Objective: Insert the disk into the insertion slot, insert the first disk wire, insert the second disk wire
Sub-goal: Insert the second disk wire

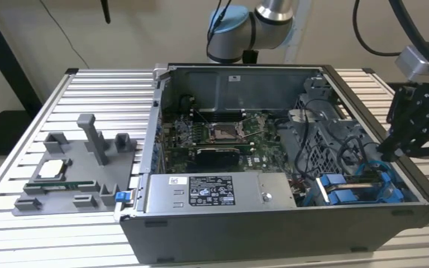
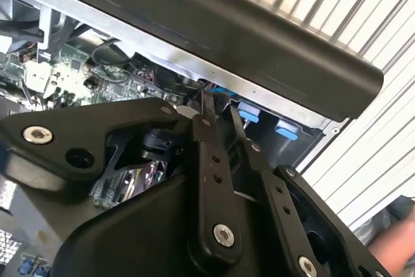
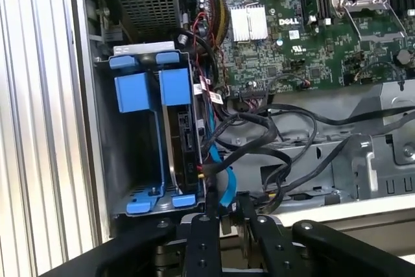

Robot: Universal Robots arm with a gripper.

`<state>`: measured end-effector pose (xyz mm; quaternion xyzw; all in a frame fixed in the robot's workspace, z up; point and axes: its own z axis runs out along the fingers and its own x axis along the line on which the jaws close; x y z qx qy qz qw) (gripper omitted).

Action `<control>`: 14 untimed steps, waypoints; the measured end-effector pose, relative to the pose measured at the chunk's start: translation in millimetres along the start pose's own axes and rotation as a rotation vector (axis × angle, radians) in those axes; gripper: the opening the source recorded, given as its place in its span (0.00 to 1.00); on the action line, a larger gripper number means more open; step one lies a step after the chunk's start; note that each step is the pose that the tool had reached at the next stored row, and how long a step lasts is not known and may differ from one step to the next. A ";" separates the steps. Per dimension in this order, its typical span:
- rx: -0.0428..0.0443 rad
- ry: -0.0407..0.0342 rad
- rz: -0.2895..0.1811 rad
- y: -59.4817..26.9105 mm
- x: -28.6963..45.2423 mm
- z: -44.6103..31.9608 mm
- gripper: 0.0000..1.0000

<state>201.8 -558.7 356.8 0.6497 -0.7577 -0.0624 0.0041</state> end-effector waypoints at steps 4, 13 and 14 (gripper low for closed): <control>-0.0035 -0.0116 0.004 -0.3 0.7 0.7 0.00; -0.0047 -0.0164 0.005 -0.6 2.2 0.7 0.00; -0.0047 -0.0168 0.005 -0.3 2.4 0.6 0.00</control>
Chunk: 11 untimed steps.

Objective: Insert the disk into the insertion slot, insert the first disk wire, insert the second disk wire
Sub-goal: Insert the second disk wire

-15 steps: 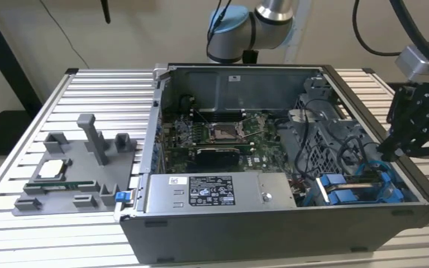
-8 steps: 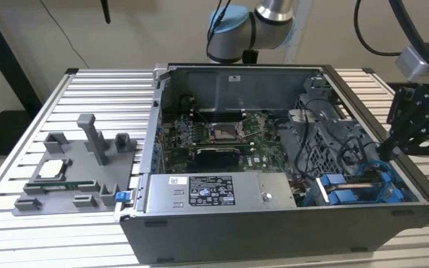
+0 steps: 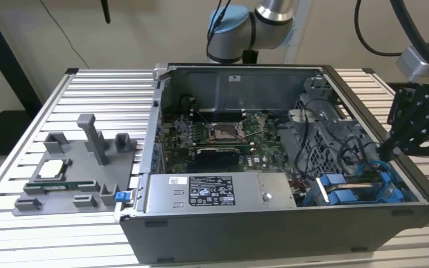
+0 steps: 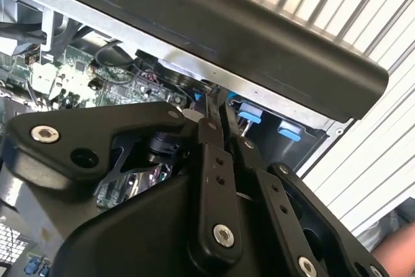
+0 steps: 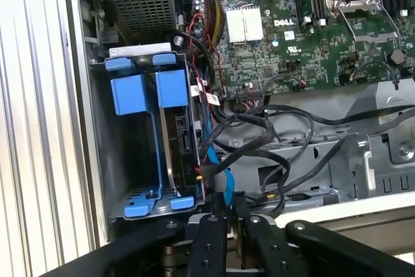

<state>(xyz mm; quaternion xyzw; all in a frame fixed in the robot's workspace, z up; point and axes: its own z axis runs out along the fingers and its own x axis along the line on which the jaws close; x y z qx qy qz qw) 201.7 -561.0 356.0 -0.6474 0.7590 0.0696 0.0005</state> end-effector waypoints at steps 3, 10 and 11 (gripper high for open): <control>-0.0006 -0.0032 -0.001 5.2 0.5 -2.8 0.00; -0.0023 -0.0149 0.001 26.0 1.9 -18.3 0.00; -0.0025 -0.0164 0.001 29.1 2.2 -20.1 0.00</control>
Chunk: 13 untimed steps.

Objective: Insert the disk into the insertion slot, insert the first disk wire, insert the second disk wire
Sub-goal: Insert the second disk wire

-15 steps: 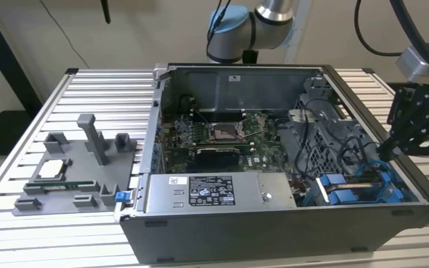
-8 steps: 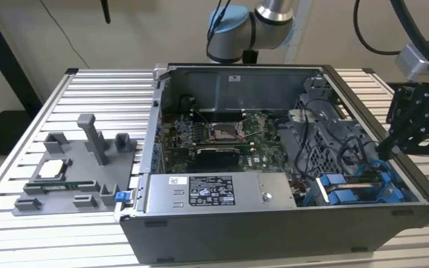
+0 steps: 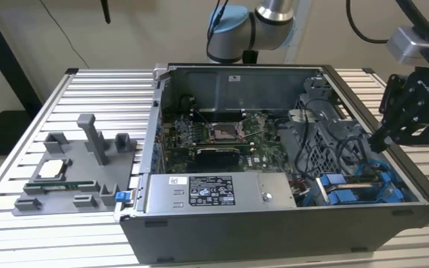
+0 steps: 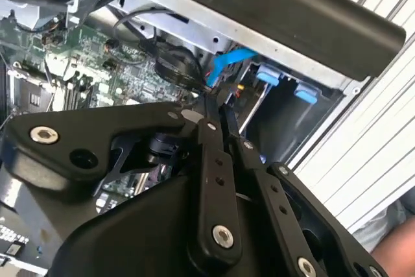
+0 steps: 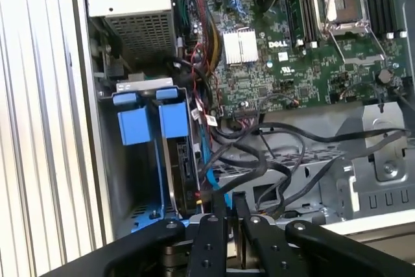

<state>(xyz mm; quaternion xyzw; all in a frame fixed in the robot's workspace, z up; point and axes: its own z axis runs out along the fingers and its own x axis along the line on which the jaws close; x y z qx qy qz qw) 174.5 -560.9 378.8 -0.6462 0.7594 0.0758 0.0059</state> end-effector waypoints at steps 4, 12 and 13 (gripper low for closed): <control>-0.0007 -0.0051 0.001 15.1 1.6 -2.8 0.00; 0.0000 -0.0110 0.000 49.0 7.5 -0.9 0.00; 0.0011 -0.0117 0.000 52.6 8.7 -0.6 0.00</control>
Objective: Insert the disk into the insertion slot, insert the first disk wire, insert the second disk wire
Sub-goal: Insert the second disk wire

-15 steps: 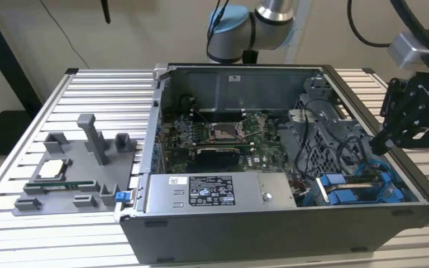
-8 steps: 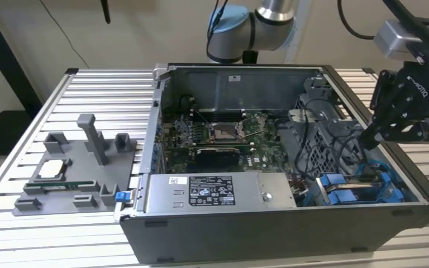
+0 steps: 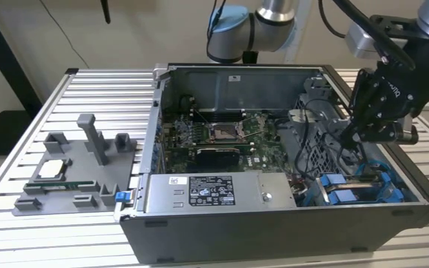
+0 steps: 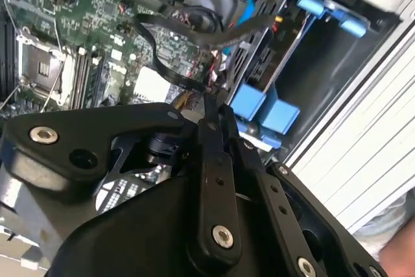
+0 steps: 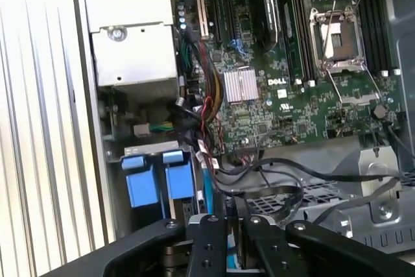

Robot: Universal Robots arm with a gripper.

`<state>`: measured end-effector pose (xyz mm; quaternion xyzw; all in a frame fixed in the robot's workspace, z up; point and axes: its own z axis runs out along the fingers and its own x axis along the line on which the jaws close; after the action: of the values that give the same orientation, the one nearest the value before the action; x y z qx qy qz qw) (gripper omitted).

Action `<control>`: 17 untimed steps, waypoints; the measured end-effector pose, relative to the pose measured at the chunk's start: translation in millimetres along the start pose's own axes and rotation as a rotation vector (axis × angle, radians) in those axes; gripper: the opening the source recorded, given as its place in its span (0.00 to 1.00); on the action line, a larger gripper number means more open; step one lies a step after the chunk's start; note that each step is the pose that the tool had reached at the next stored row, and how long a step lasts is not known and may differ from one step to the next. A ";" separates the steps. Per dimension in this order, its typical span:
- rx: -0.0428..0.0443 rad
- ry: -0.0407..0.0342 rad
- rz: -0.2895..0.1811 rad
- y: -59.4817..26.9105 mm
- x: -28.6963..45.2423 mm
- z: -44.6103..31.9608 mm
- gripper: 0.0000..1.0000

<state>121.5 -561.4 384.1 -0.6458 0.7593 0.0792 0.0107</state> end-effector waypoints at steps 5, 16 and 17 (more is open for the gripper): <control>0.0022 -0.0005 -0.002 3.1 2.4 0.5 0.00; 0.0013 0.0056 -0.035 1.7 10.6 2.6 0.00; 0.0013 0.0061 -0.038 1.5 12.0 2.5 0.00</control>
<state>117.8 -572.6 380.4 -0.6605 0.7468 0.0765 0.0103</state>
